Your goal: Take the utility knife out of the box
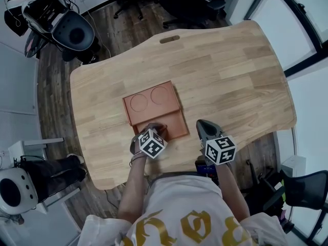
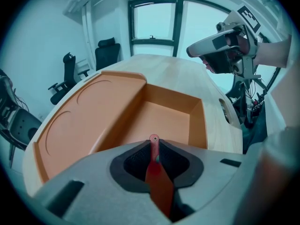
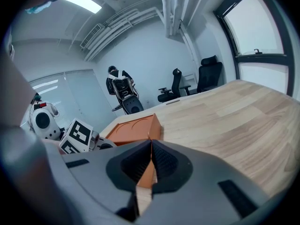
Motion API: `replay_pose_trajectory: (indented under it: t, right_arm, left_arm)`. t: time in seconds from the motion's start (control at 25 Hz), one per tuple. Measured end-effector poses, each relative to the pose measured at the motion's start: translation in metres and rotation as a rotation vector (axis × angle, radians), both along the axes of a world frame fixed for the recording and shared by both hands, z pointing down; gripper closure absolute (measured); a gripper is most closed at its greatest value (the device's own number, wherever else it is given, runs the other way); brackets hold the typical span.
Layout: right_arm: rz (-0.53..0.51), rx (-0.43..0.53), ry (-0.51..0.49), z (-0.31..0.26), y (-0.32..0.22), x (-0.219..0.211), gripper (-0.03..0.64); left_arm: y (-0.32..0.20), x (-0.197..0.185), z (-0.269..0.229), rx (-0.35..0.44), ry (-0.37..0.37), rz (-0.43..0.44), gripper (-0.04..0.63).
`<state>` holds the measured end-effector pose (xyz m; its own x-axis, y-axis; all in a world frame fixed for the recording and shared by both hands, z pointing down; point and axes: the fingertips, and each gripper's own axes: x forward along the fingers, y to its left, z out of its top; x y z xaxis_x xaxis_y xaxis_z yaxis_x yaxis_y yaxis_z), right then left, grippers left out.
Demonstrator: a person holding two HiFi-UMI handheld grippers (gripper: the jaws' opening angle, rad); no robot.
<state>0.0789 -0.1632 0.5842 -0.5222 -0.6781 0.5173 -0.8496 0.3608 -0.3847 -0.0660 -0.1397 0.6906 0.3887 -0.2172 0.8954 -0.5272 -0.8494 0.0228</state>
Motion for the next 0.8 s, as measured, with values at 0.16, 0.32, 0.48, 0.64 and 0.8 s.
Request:
replay_pose_trajectory:
  t: [0.16,0.32,0.48,0.64,0.8]
  right_arm:
    - [-0.007,0.01,-0.001,-0.004,0.001,-0.001,0.604]
    - [-0.01,0.022,-0.001,-0.008,0.006,-0.005,0.604]
    - [-0.01,0.032,-0.005,-0.013,0.011,-0.008,0.605]
    - [-0.014,0.05,-0.001,-0.02,0.015,-0.01,0.604]
    - [-0.015,0.072,0.008,-0.028,0.019,-0.013,0.604]
  left_arm:
    - [-0.004,0.002,-0.012,0.035,0.027,-0.021,0.537]
    - [-0.01,0.004,-0.028,0.091,0.087,-0.063,0.537]
    - [-0.01,0.007,-0.039,0.119,0.129,-0.096,0.537]
    - [-0.011,0.011,-0.059,0.119,0.255,-0.197,0.537]
    - [-0.014,0.006,-0.084,0.16,0.368,-0.303,0.537]
